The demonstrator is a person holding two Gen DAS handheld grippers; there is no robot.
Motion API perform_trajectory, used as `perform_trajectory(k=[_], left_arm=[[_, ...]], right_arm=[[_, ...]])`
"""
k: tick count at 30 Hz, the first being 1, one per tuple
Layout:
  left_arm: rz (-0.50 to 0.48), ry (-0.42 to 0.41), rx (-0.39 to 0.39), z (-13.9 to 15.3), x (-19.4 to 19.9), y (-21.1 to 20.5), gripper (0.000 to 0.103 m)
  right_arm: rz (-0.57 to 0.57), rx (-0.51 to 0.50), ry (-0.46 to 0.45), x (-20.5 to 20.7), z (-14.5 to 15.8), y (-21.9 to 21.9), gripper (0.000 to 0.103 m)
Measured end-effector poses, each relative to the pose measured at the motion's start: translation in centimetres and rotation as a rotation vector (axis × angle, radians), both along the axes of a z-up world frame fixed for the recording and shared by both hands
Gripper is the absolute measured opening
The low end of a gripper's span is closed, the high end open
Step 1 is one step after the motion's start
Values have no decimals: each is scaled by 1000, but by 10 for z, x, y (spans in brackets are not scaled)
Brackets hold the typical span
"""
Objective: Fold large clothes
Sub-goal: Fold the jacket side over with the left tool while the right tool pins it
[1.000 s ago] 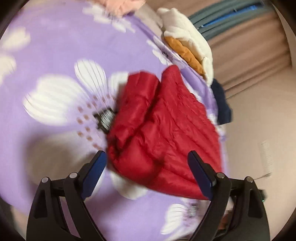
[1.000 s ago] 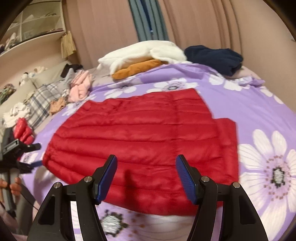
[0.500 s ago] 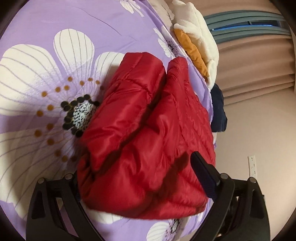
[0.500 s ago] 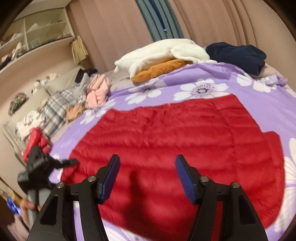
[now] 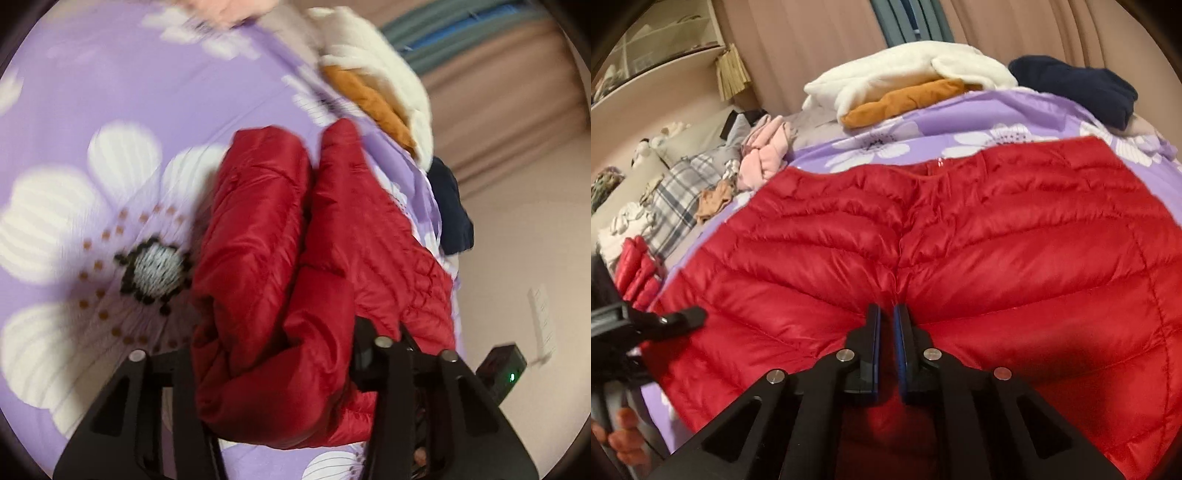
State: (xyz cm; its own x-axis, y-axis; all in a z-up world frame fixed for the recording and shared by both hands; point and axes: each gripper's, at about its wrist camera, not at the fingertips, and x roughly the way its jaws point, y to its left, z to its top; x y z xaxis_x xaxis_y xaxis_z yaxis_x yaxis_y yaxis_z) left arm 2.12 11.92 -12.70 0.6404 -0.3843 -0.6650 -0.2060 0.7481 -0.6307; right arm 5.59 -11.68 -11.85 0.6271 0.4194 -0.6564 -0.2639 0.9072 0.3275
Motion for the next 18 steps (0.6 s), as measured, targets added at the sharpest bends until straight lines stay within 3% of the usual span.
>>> perform_trajectory(k=[8,14,18], left_arm=[[-149,-217,270,63,-11,-67,40],[-264,-279,361,80,-13,-109,42],[-311,-296,388,85,-10,-127,43]], right_arm=[[-11,78,31,-1,-8,-11,9],[-7,189,89,3,-16,-22,6],[27,354,190,13,-23,-41,3]])
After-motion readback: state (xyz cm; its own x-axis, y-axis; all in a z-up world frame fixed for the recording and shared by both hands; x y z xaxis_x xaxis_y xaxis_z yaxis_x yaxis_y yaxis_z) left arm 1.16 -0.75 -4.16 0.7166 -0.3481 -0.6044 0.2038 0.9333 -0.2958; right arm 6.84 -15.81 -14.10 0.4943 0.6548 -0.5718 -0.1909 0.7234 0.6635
